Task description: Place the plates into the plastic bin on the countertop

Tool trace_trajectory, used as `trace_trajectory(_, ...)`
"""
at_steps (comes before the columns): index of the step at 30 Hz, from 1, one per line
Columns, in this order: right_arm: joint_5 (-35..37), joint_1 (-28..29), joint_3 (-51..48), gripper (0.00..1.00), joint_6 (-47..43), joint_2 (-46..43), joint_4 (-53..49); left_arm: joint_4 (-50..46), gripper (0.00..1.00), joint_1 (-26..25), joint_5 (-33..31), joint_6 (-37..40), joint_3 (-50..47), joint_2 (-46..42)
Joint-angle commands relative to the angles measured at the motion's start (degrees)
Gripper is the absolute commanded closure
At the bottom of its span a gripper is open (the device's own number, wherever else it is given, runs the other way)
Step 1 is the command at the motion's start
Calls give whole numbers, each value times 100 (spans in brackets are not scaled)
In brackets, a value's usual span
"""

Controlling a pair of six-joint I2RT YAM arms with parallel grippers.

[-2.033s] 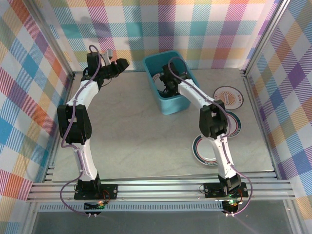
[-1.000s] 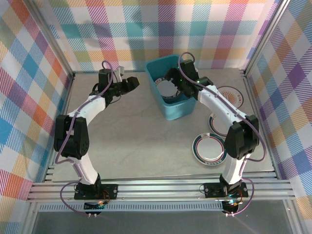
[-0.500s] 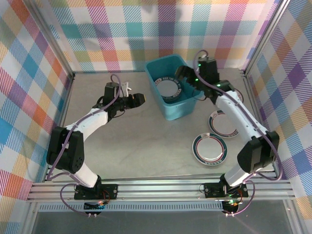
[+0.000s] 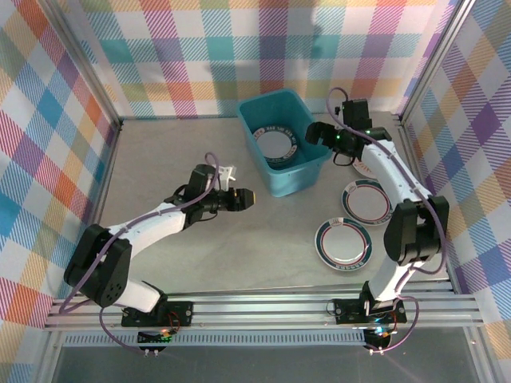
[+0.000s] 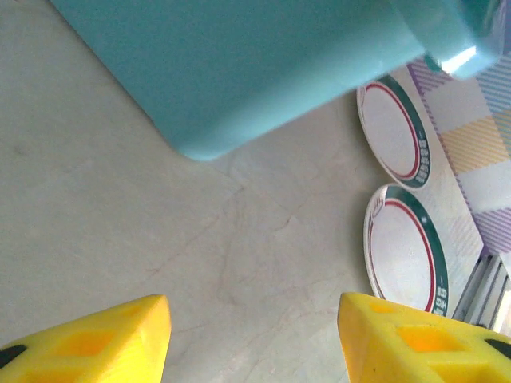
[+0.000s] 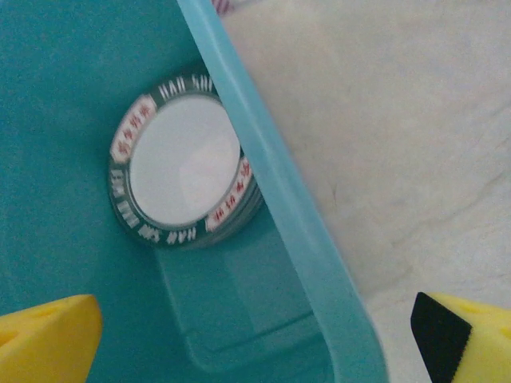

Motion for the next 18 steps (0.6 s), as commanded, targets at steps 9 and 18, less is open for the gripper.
trace_trajectory(9, -1839, 35, -250, 6, 135, -154, 247, 337, 43, -944, -80, -104, 300, 522)
trace_trajectory(18, -2206, 469, -329, 8, 112, -268, 108, 315, 43, -1555, 43, -41, 777, 1197)
